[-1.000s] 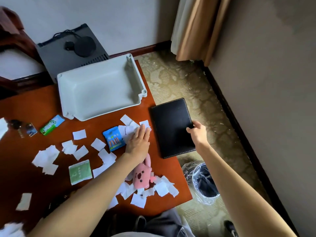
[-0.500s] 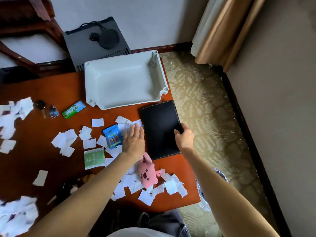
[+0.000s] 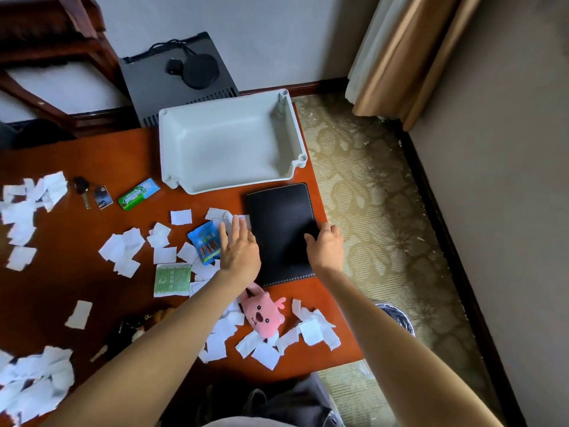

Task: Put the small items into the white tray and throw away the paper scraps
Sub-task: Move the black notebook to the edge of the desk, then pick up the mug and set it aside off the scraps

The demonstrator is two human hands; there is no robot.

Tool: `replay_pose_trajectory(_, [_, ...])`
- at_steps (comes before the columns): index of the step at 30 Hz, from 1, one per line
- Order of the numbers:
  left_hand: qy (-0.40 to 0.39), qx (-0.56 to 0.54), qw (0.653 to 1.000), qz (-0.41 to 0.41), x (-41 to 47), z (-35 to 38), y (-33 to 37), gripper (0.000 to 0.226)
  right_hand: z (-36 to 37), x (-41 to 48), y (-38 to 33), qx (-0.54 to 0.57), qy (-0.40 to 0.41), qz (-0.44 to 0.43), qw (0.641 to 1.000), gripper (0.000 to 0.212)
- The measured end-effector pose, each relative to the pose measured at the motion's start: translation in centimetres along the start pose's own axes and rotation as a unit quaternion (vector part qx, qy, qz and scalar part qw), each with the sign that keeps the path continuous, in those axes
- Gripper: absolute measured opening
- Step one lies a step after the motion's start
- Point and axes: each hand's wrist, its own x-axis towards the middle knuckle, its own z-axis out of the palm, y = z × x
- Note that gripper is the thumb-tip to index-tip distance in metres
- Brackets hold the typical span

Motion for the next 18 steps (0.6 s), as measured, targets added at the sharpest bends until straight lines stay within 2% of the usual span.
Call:
replay_pose_trajectory(3, [0.004, -0.017, 1.0, 0.0, -0.3, -0.2, -0.2, 0.052, -0.2, -0.3, -0.4, -0.029, 0.002, -0.016, 0.999, 0.035])
replay_pose_trajectory(7, [0.02, -0.07, 0.997, 0.006, -1.0, -1.1, -0.9, 0.05, -0.7, -0.9, -1.9, -0.071, 0.049, -0.056, 0.995, 0.034])
replay_pose_trajectory(10, [0.056, -0.108, 0.992, 0.01, -2.2, -1.9, -2.7, 0.044, -0.4, -2.1, -3.6, -0.131, 0.097, -0.119, 0.979, 0.041])
replay_pose_trajectory(12, [0.088, -0.121, 0.989, 0.003, -3.2, -2.4, -4.6, 0.042, 0.5, -3.0, -5.0, -0.145, 0.117, -0.182, 0.965, 0.038])
replay_pose_trajectory(18, [0.152, -0.191, 0.966, -0.087, -8.6, -1.5, -13.4, 0.042, 4.9, -9.5, -13.2, -0.202, 0.017, -0.32, 0.926, 0.034])
